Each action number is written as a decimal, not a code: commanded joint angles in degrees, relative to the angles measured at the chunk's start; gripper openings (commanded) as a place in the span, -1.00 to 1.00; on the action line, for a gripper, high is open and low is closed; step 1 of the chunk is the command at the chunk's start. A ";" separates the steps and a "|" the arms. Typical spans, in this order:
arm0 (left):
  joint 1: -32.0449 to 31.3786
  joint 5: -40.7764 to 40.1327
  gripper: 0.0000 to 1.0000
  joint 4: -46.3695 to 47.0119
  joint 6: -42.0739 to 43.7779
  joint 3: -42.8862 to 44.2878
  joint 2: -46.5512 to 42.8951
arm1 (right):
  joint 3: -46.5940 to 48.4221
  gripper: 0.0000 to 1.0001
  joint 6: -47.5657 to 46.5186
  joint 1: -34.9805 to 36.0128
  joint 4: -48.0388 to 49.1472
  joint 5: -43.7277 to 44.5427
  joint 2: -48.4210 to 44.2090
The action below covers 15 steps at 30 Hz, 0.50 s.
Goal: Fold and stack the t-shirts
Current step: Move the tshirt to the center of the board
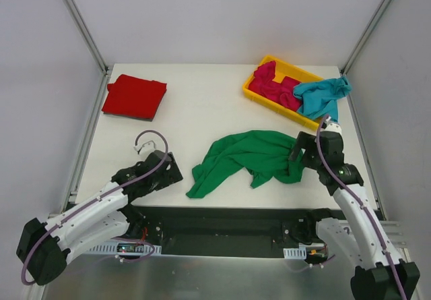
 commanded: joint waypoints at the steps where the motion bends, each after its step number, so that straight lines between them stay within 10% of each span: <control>1: -0.31 9.08 0.91 1.78 -1.84 1.29 3.29 | -2.87 0.92 -0.58 0.05 -0.09 -1.28 -6.77; 15: -1.36 27.37 0.63 25.16 2.72 -12.77 -4.00 | -17.31 0.92 3.98 0.40 13.20 -7.54 -20.24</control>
